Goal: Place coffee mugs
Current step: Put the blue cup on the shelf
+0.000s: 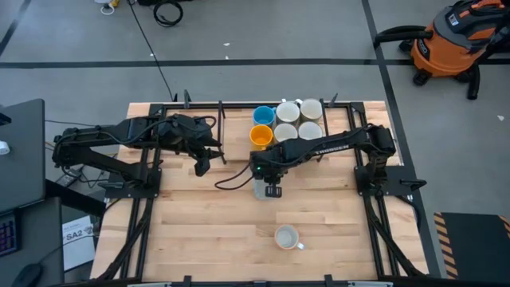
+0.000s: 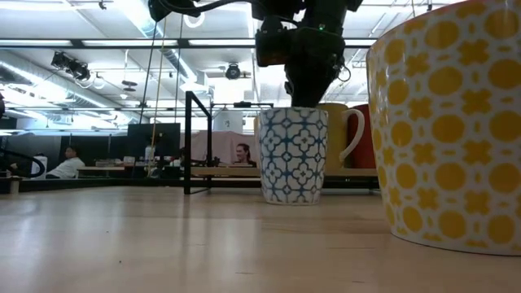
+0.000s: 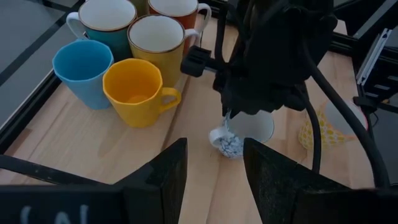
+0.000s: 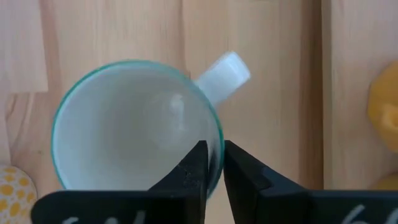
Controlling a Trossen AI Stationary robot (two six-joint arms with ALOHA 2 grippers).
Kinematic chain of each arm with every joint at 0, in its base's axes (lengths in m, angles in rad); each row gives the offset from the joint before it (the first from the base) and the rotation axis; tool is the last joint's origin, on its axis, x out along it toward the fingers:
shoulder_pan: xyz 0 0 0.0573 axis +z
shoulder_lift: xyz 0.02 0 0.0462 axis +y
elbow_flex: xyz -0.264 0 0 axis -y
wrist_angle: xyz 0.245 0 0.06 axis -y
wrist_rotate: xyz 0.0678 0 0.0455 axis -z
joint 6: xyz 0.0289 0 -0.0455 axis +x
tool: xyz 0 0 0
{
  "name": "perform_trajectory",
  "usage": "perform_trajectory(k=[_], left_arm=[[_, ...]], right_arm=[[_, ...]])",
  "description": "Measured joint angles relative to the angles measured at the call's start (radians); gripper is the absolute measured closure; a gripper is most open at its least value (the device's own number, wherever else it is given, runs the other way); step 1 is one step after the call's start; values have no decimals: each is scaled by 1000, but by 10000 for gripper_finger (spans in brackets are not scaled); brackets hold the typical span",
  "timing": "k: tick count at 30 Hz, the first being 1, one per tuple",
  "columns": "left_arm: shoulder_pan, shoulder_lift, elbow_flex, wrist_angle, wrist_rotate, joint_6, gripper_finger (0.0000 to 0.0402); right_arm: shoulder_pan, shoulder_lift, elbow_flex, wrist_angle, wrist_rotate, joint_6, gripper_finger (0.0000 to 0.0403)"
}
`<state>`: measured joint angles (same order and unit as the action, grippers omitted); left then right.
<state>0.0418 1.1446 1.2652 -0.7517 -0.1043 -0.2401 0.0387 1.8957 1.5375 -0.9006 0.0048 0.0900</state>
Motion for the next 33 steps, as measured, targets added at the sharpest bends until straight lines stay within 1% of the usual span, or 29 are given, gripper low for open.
perform_trajectory(k=[8, 16, 21, 27, 33], left_arm=[[0, 0, 0, 0, 0, 0, 237], [0, 0, 0, 0, 0, 0, 237], [0, 0, 0, 0, 0, 0, 237], [0, 0, 0, 7, 0, 0, 237], [-9, 0, 0, 151, 0, -38, 237]], right_arm=[[0, 0, 0, 9, -2, 0, 332], [0, 0, 0, 9, -2, 10, 296], [0, -11, 0, 9, -3, 11, 294], [4, -118, 0, 8, -4, 11, 295], [7, -297, 0, -31, 0, 12, 295]])
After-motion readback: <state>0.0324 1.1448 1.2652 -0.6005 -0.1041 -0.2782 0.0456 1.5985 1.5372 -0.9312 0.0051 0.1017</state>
